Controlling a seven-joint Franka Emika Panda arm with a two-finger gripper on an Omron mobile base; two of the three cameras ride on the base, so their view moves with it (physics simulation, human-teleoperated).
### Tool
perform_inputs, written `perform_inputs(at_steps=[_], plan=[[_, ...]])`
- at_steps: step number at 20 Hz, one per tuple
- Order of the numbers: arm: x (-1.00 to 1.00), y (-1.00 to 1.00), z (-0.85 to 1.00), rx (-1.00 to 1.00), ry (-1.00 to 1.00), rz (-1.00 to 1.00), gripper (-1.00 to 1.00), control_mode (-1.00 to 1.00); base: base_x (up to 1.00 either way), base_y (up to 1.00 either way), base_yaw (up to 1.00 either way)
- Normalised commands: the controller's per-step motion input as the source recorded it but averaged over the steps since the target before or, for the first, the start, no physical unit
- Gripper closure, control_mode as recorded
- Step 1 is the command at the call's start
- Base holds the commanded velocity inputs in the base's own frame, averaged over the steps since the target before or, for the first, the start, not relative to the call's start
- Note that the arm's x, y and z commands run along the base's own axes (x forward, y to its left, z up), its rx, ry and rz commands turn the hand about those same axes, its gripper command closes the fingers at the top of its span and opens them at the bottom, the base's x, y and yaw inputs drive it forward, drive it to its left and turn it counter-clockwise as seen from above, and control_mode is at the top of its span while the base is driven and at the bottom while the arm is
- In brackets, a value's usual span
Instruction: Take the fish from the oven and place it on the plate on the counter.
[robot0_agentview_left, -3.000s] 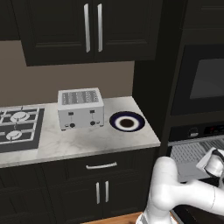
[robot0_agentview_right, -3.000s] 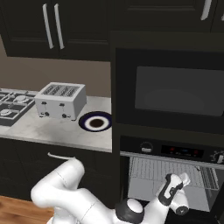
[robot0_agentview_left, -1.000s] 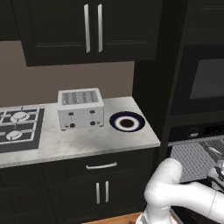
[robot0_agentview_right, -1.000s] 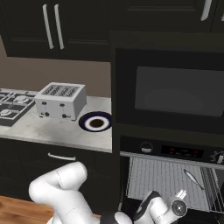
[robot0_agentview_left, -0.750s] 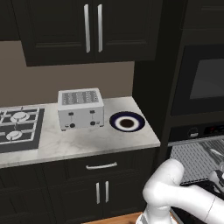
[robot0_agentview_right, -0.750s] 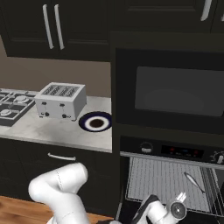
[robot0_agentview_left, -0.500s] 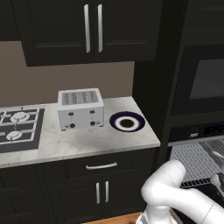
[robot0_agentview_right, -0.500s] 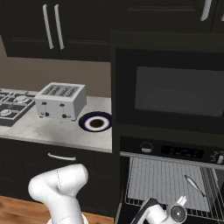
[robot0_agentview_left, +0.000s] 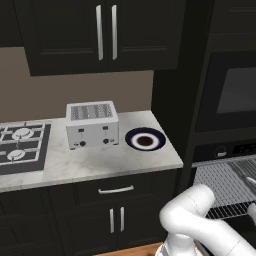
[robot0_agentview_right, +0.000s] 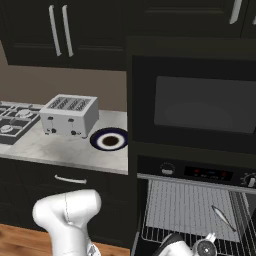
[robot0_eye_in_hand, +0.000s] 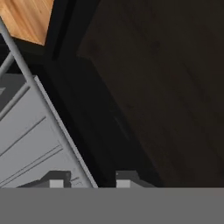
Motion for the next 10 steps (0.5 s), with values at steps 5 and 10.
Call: perform_inputs(at_steps=[5,10], plan=[[-1.0,-0.36,-0.2,0.04,0.07,0.0,1.0,-1.0,0.0,0.0,0.0],[-0.72,-0.08,0.62,0.01,-0.19,0.05,1.0,-1.0,0.0,0.0,0.0]])
